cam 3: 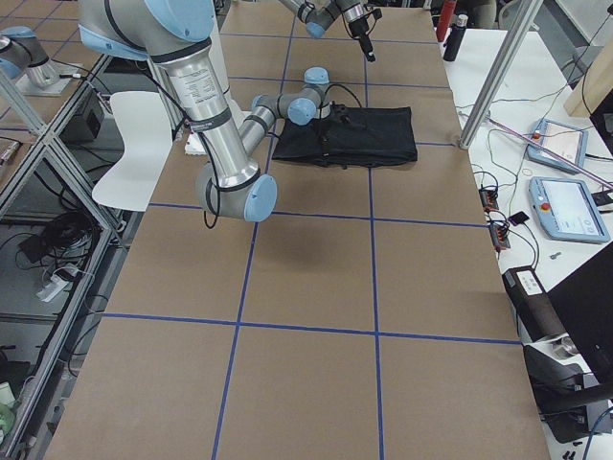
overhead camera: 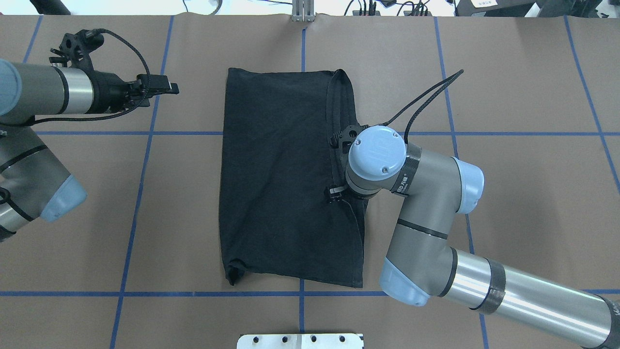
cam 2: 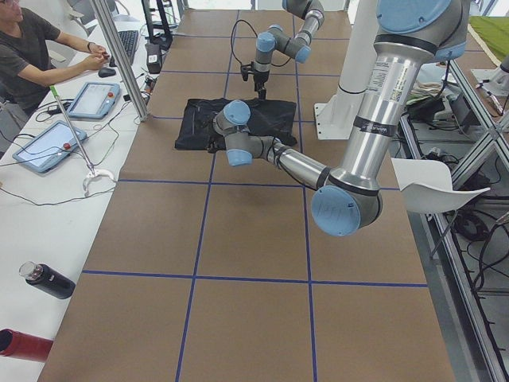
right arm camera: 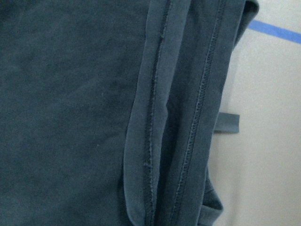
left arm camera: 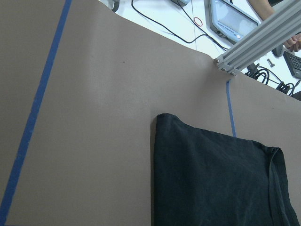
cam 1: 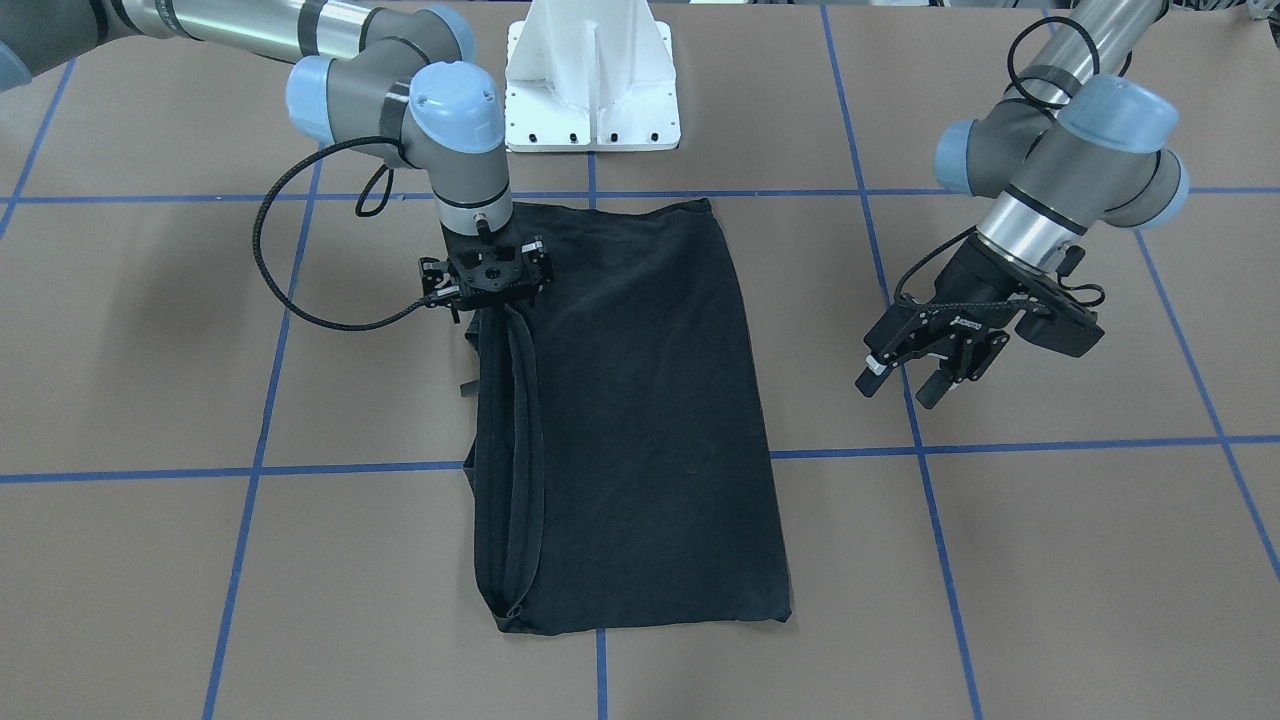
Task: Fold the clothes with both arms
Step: 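Press the right gripper along the folded edge farther from the robot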
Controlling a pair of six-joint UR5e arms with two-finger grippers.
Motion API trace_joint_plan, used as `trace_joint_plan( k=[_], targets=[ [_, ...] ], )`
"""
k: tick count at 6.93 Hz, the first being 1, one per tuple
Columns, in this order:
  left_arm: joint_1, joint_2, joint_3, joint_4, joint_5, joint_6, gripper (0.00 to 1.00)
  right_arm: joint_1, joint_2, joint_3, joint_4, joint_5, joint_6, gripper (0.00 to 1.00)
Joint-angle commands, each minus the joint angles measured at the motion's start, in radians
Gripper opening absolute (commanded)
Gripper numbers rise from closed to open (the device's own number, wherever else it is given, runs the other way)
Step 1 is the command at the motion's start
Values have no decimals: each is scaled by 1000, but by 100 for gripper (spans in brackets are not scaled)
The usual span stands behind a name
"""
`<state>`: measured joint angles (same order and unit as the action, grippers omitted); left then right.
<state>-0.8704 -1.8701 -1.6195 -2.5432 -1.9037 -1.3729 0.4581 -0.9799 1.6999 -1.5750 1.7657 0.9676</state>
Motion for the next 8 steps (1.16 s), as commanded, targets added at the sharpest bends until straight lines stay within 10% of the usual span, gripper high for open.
trace_joint_plan(
  k=[1, 8],
  targets=[
    [1, -1, 0, 0, 2, -2, 100, -15, -5, -9, 0, -2, 0, 100],
    [1, -1, -3, 0, 2, -3, 100, 42, -54, -34, -5, 15, -33, 100]
  ],
)
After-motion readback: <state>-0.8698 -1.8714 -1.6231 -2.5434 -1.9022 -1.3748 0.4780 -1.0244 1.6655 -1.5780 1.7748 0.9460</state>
